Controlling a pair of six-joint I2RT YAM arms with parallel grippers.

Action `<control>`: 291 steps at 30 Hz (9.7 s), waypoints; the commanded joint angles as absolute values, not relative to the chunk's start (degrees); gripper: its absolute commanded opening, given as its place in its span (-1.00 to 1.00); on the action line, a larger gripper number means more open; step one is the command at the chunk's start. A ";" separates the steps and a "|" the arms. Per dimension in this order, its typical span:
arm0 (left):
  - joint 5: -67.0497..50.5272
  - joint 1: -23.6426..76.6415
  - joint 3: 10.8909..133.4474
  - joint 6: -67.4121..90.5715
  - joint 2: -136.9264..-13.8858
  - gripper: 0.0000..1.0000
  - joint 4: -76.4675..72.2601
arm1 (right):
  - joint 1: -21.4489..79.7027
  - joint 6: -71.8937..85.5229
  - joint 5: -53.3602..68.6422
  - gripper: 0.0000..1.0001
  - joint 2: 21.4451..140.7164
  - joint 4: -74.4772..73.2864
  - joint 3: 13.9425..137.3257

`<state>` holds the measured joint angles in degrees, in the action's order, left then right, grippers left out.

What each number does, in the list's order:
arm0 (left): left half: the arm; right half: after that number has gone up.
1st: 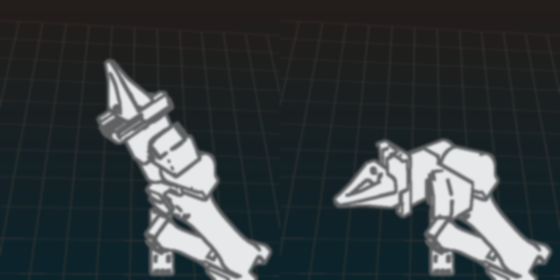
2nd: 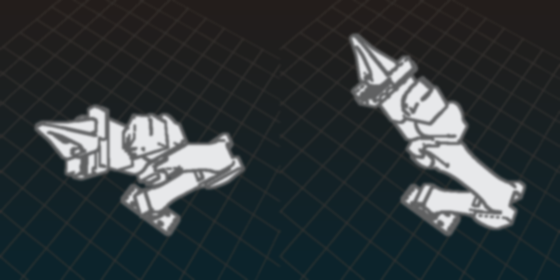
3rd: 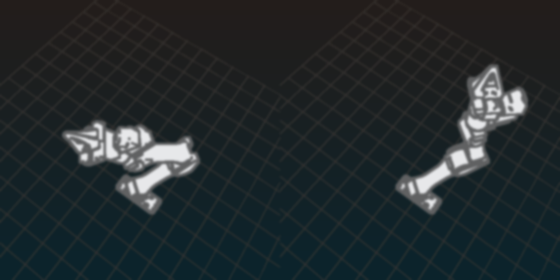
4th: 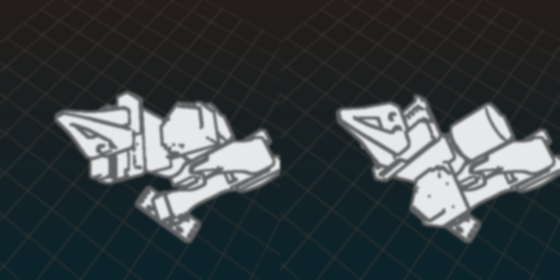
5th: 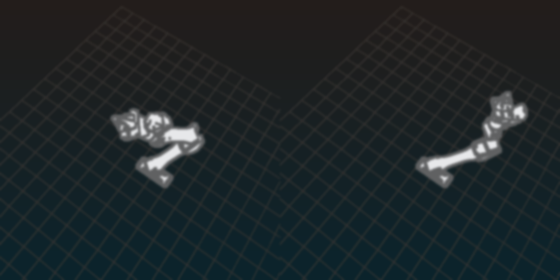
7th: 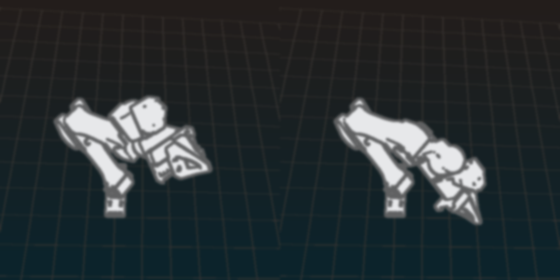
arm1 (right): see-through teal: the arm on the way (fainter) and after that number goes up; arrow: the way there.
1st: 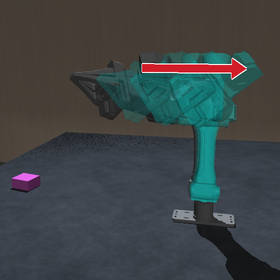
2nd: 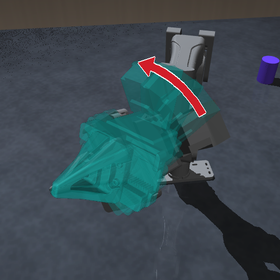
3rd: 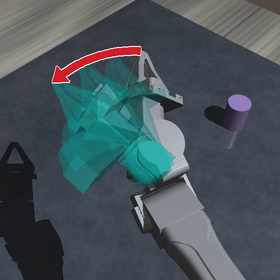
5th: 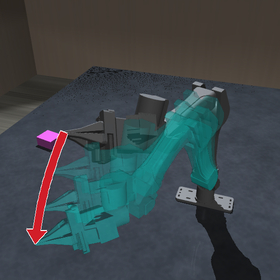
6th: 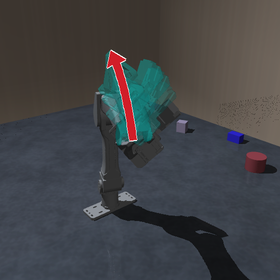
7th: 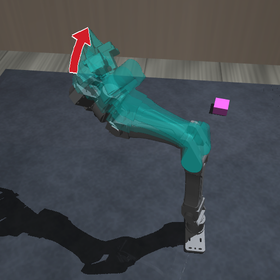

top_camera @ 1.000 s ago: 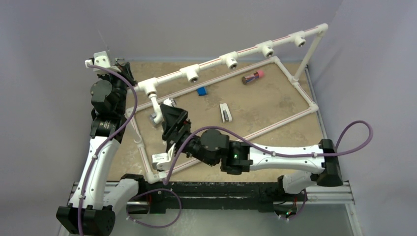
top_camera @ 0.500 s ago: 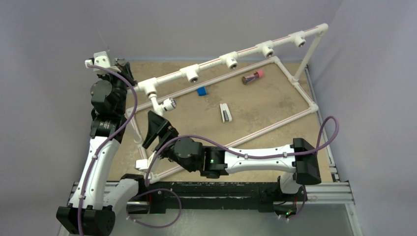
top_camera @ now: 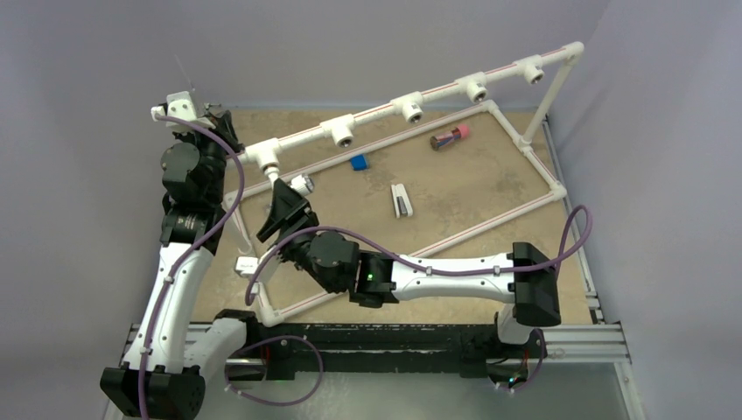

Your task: Install the water faucets

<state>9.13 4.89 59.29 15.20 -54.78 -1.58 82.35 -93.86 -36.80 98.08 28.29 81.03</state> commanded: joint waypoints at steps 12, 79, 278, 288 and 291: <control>4.62 5.36 55.05 16.00 -57.13 -1.00 14.44 | 81.65 -64.51 -39.77 -1.00 101.04 37.27 82.89; 4.30 5.27 55.02 16.08 -57.23 -1.00 14.50 | 74.61 25.41 -24.44 0.57 78.11 49.88 63.31; 3.02 5.19 55.12 16.34 -57.55 -1.00 14.40 | 80.86 -101.59 -24.87 0.22 93.69 42.15 75.63; 3.21 5.19 55.11 16.26 -57.56 -1.00 14.41 | 79.47 -93.48 -27.55 -0.67 94.75 42.15 76.32; 3.18 5.19 55.11 16.26 -57.56 -1.00 14.41 | 79.45 -89.14 -27.77 -0.98 94.87 43.35 76.03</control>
